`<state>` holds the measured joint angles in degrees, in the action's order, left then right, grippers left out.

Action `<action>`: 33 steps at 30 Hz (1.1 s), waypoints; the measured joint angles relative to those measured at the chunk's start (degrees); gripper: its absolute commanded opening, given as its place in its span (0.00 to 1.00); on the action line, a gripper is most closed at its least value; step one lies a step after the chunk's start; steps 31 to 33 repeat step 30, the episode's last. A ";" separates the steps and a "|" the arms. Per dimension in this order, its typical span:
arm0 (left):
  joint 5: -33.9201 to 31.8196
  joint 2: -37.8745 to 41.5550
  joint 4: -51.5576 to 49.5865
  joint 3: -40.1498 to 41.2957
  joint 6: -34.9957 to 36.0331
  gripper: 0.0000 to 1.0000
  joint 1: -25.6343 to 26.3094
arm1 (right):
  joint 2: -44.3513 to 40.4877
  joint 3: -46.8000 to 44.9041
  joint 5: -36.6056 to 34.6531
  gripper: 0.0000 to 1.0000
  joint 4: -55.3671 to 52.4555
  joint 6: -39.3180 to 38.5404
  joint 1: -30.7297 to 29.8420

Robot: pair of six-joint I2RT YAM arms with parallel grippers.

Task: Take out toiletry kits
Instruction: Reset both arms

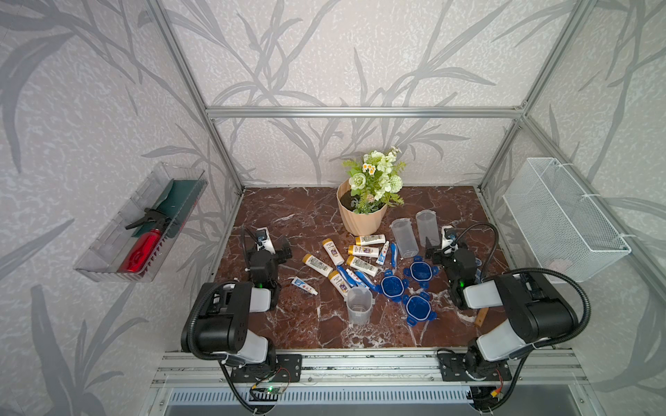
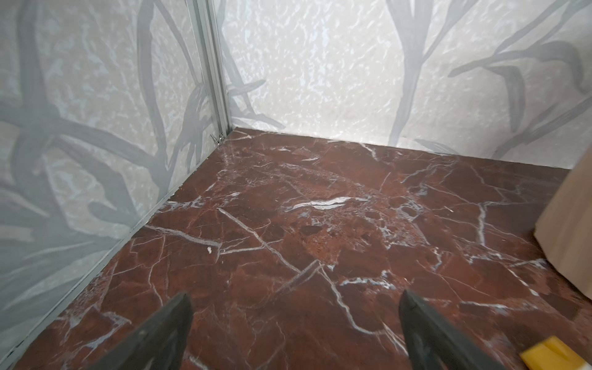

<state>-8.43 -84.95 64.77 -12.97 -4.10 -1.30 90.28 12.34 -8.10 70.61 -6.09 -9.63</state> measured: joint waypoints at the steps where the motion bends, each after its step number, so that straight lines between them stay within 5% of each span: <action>1: -1.07 -0.74 0.33 0.57 -0.26 0.99 0.07 | 0.20 -1.55 -0.26 0.99 -0.22 -0.09 -0.28; 11: -3.28 -4.09 -7.13 -6.14 -0.59 0.99 -0.37 | 0.55 6.23 0.50 0.99 -8.37 1.99 2.97; 33: -3.23 -4.31 -9.64 -6.71 0.09 0.99 -0.26 | 0.55 6.40 0.50 0.99 -10.95 4.37 4.00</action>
